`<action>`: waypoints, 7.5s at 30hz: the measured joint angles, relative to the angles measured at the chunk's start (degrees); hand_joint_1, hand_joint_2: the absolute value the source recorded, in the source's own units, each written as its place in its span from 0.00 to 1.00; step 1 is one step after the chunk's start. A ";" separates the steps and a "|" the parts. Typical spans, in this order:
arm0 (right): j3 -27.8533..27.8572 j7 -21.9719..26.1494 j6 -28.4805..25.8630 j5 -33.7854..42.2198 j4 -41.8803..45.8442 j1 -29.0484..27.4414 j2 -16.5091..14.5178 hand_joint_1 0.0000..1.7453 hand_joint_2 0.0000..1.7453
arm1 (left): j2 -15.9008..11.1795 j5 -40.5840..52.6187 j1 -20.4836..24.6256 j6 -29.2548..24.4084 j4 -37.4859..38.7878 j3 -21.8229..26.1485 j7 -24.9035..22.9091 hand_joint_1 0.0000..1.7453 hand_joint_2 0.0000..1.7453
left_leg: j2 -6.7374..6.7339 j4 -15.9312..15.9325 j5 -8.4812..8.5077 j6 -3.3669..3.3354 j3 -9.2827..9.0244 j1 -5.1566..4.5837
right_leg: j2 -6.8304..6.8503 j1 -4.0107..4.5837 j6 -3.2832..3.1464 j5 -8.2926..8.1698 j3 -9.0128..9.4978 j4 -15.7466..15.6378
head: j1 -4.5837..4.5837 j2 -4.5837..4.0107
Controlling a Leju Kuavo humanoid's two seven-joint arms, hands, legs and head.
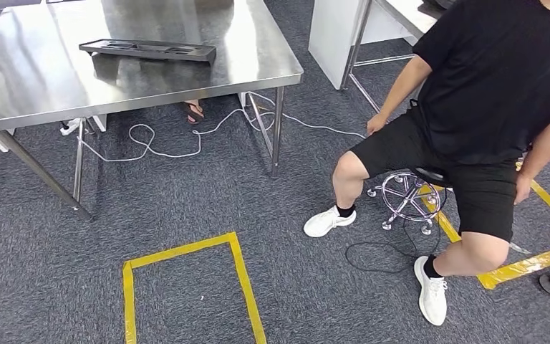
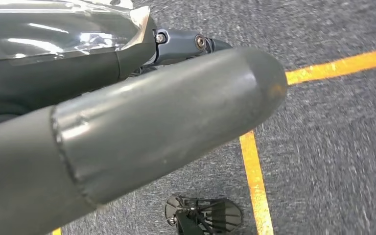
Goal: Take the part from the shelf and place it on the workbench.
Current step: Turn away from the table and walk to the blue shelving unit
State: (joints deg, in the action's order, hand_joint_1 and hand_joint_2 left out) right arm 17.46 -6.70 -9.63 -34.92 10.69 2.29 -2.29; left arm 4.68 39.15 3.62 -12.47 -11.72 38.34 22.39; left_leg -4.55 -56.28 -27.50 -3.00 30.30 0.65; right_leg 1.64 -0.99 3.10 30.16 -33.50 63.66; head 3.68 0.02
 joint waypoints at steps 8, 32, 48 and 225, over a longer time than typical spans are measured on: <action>-0.84 -0.61 0.01 -0.66 -0.02 -0.08 -0.32 0.00 0.00 | -0.10 -0.45 0.11 -0.16 0.01 0.14 -0.49 0.00 0.00 | 1.16 -4.80 -3.78 2.26 1.47 0.03 | -0.36 -0.56 -2.62 -3.05 4.17 -8.61 | -0.04 0.00; 12.47 0.01 8.57 16.20 -0.03 0.54 -1.19 0.00 0.00 | -1.82 -1.03 -0.48 16.72 0.31 1.14 0.98 0.00 0.00 | -0.77 -1.80 -1.14 0.50 0.44 -0.02 | 1.38 0.27 0.48 -1.05 2.36 -4.78 | 0.22 0.00; 14.84 1.74 9.45 15.15 -0.01 0.87 -1.39 0.00 0.00 | -2.52 -1.49 -0.11 15.49 0.39 2.77 3.00 0.00 0.00 | 8.64 -4.18 -2.11 3.37 1.08 1.78 | -7.59 -0.14 -2.28 -3.14 1.65 -5.66 | -0.26 0.00; 15.06 2.59 7.72 6.29 0.02 0.78 -2.42 0.00 0.00 | -0.39 3.06 0.34 7.87 0.34 7.69 0.52 0.00 0.00 | 4.34 -16.03 -9.71 3.34 5.38 0.74 | -2.97 -0.25 -3.19 -3.61 1.80 -6.46 | -0.90 0.00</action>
State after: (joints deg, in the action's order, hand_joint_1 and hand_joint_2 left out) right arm 32.52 -4.11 -1.91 -28.63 10.71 3.08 -4.71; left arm 4.28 42.21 3.96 -4.60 -11.38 46.03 22.91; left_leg -0.22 -72.31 -37.21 0.34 35.67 1.38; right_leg -1.33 -1.24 -0.09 26.55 -31.69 57.20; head 2.78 0.02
